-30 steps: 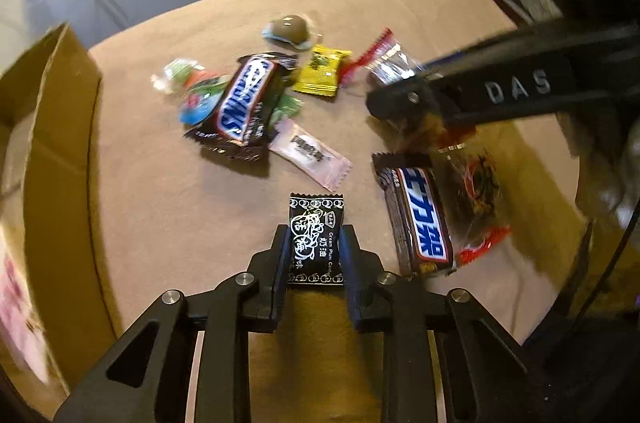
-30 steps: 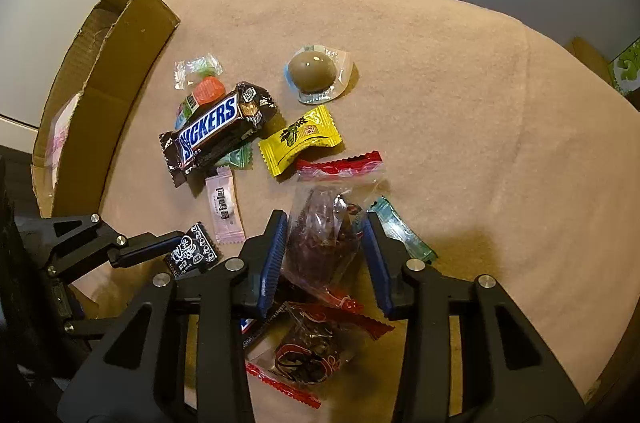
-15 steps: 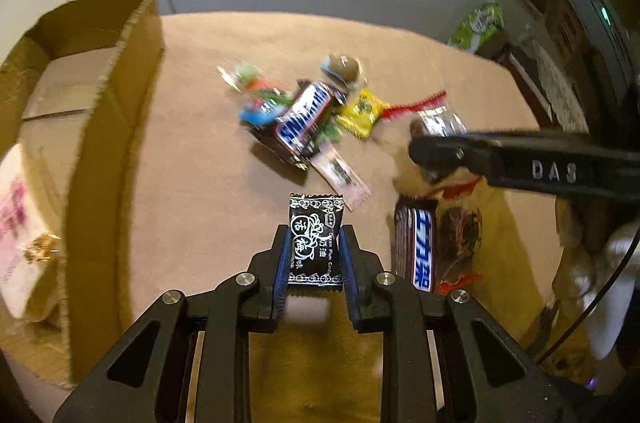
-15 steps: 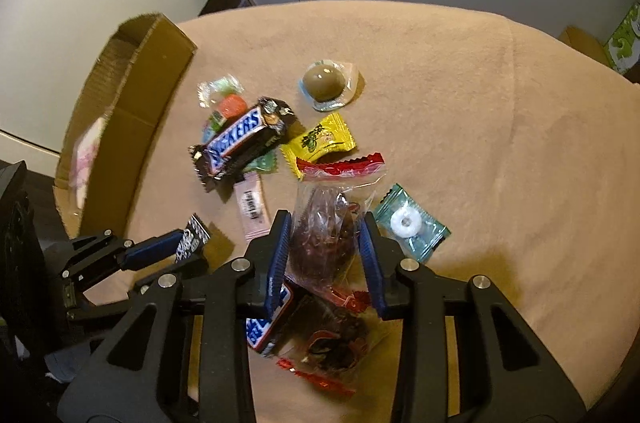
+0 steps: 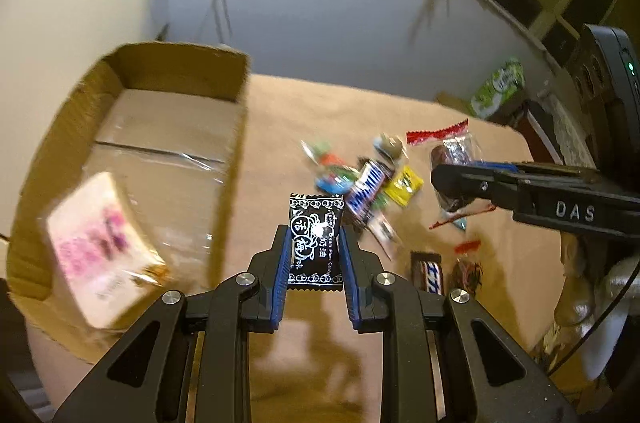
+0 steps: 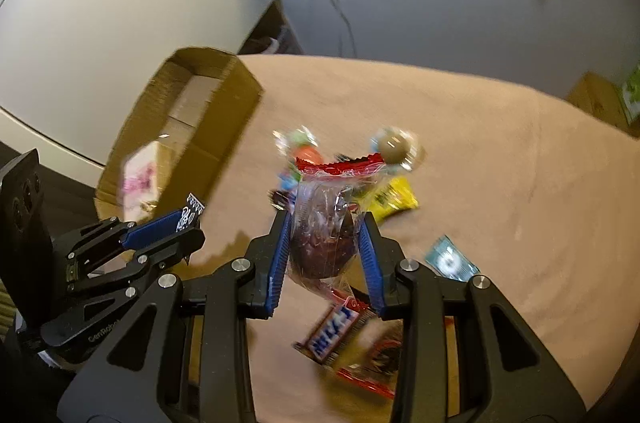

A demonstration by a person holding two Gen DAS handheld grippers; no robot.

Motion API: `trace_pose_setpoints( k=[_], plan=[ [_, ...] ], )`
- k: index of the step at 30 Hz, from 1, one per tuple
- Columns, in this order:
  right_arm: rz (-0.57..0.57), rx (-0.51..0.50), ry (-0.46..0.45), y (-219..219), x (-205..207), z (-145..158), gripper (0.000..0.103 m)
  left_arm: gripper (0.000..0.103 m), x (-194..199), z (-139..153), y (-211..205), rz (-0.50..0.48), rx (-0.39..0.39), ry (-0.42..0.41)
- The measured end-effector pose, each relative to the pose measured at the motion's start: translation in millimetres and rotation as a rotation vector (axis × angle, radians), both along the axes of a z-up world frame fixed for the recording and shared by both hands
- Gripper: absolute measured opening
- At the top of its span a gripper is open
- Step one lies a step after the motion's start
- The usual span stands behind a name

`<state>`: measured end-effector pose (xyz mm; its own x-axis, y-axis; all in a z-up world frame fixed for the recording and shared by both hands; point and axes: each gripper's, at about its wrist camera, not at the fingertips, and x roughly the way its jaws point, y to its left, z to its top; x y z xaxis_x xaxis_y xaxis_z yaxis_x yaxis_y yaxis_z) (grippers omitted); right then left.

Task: Organize snacks
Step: 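Carry both snacks into the box and open both tools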

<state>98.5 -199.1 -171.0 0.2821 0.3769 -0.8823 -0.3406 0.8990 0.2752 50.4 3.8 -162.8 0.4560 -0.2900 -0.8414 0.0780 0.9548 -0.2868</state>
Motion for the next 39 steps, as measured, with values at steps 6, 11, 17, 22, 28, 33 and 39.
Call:
trace_pose_setpoints(
  k=[6, 11, 17, 22, 28, 33, 39],
  plan=[
    [0.063, 0.014, -0.028, 37.0, 8.5, 14.8, 0.035, 0.022, 5.6, 6.9, 29.7, 0.073, 0.010, -0.021],
    [0.119, 0.024, -0.042, 70.5, 17.5, 21.5, 0.035, 0.022, 11.0, 10.9, 54.9, 0.133, 0.015, -0.028],
    [0.176, 0.039, -0.037, 109.9, 28.0, 21.9, 0.035, 0.022, 15.7, 8.8, 75.6, 0.181, 0.024, -0.026],
    [0.218, 0.038, -0.028, 142.6, 35.9, 18.5, 0.035, 0.022, 17.5, 6.3, 88.6, 0.209, 0.032, -0.021],
    [0.231, 0.028, -0.006, 164.2, 45.9, 5.1, 0.035, 0.022, 17.3, 2.1, 101.3, 0.234, 0.039, -0.010],
    [0.236, 0.016, 0.007, 174.7, 51.2, -4.2, 0.036, 0.022, 16.0, 0.8, 108.6, 0.250, 0.040, -0.005],
    [0.246, 0.007, 0.017, 184.2, 52.2, -11.4, 0.036, 0.023, 16.0, 1.0, 113.2, 0.259, 0.037, -0.003]
  ],
)
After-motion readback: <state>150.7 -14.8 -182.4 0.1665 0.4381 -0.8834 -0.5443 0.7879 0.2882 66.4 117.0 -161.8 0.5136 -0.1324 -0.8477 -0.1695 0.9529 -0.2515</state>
